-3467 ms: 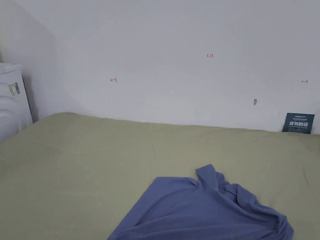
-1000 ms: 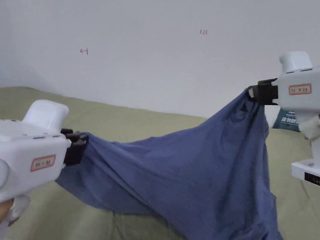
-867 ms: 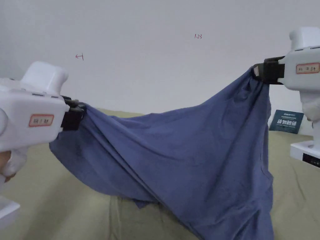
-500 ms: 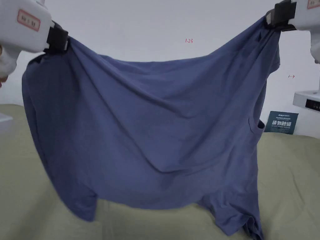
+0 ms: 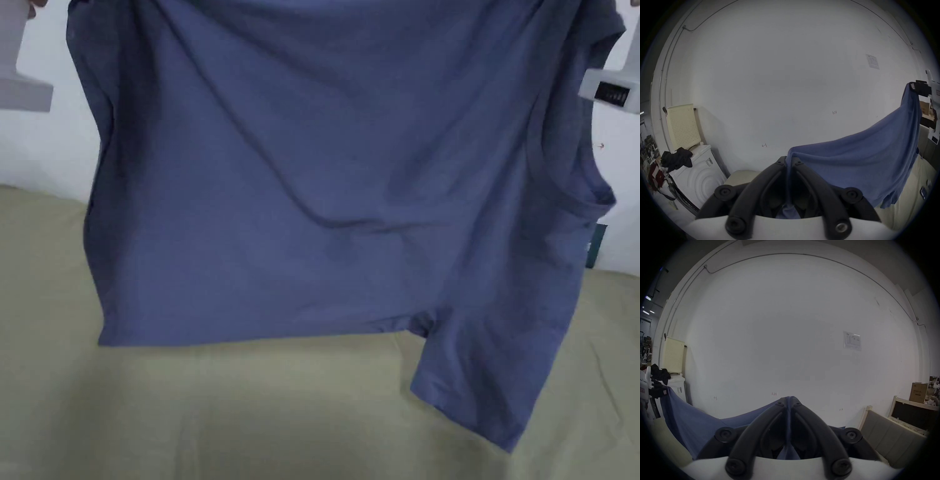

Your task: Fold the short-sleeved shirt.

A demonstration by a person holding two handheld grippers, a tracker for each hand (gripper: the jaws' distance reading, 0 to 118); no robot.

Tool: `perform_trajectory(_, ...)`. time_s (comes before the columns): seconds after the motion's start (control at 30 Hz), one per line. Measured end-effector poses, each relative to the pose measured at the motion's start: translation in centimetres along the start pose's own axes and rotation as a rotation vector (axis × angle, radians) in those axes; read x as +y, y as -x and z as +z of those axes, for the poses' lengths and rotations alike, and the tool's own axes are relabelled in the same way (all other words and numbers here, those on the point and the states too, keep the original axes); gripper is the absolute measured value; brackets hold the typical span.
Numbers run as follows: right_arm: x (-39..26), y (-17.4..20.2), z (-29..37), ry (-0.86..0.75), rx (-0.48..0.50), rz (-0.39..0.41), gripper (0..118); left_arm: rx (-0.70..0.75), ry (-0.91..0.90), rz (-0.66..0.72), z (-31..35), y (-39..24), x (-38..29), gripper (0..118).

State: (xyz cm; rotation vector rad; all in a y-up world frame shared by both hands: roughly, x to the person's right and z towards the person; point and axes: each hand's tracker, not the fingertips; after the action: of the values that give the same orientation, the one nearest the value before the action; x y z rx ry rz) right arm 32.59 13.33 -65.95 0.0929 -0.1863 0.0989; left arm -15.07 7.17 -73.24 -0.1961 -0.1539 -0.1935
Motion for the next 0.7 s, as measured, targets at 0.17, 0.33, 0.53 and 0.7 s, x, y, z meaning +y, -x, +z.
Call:
perform_trajectory(0.17, 2.0, 0.3, -1.5, -0.023, -0.02, 0.026, 4, 0.01, -0.056, 0.065, -3.0, 0.4, 1.5, 4)
perform_trajectory(0.33, 1.7, 0.7, -1.5, -0.024, -0.027, 0.026, 4, 0.016, -0.038, 0.042, -4.2, -0.3, 1.0, 4)
perform_trajectory(0.53, -3.0, 1.2, -0.7, 0.071, 0.042, 0.033, 4, -0.036, -0.014, 0.074, -3.4, -0.3, -1.5, 4)
perform_trajectory(0.7, -8.7, 1.2, 2.5, 0.158, 0.101, 0.008, 4, -0.073, 0.029, 0.01, -1.2, -0.8, -5.4, 4)
